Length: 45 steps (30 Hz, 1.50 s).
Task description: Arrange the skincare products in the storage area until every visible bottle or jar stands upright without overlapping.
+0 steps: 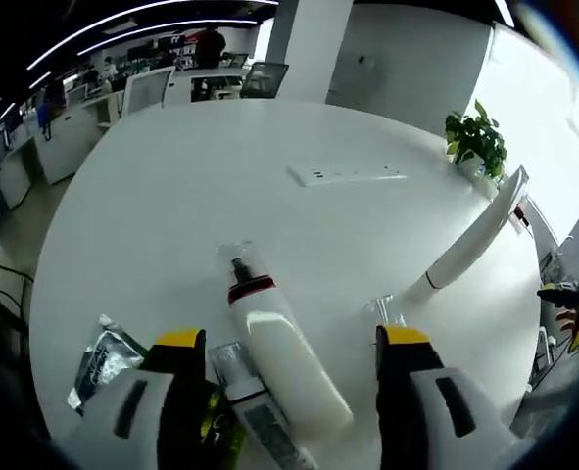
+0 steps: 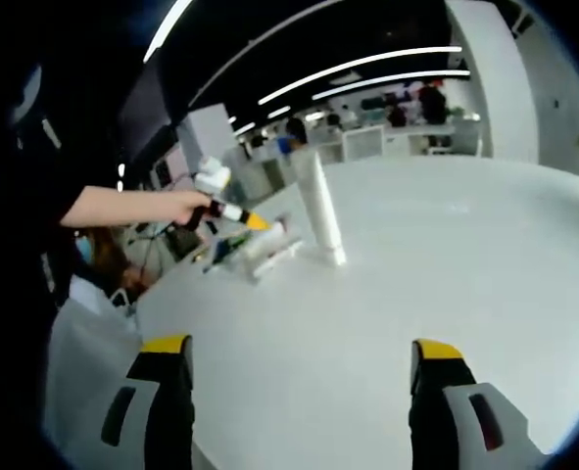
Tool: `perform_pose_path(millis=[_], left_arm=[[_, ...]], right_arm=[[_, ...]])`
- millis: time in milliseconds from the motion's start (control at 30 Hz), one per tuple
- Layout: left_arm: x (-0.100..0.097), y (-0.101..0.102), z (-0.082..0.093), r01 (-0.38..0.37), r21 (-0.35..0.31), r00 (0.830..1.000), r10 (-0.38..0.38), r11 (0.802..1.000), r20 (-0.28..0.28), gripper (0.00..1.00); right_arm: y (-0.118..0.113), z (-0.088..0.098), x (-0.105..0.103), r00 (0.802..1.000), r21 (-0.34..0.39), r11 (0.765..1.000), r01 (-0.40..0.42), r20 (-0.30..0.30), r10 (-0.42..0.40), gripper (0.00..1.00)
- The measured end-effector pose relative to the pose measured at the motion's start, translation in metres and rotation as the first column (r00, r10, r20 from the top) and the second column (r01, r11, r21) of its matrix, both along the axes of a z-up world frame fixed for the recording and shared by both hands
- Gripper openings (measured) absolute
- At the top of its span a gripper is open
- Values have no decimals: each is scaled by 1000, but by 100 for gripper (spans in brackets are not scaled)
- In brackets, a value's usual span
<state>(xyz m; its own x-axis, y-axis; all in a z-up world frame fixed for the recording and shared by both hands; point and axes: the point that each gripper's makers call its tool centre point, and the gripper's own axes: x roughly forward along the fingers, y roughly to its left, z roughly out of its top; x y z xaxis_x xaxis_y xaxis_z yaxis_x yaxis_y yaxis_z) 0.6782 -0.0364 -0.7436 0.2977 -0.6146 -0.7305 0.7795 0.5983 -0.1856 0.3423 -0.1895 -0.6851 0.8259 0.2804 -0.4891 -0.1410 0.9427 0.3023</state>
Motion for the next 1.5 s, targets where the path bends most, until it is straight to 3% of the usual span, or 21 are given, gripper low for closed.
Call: perform_pose_path(millis=[533, 933, 1500], left_arm=[[10, -19, -28, 47, 163, 999, -44, 985, -25, 54], [19, -4, -38, 42, 319, 999, -40, 947, -11, 45], [16, -8, -42, 48, 365, 999, -39, 930, -33, 38]], right_arm=[[-8, 0, -1, 1000, 0, 1000, 14, -1, -14, 90], [-8, -5, -2, 1000, 19, 999, 30, 0, -30, 89], [-11, -7, -1, 999, 29, 999, 46, 0, -46, 87]])
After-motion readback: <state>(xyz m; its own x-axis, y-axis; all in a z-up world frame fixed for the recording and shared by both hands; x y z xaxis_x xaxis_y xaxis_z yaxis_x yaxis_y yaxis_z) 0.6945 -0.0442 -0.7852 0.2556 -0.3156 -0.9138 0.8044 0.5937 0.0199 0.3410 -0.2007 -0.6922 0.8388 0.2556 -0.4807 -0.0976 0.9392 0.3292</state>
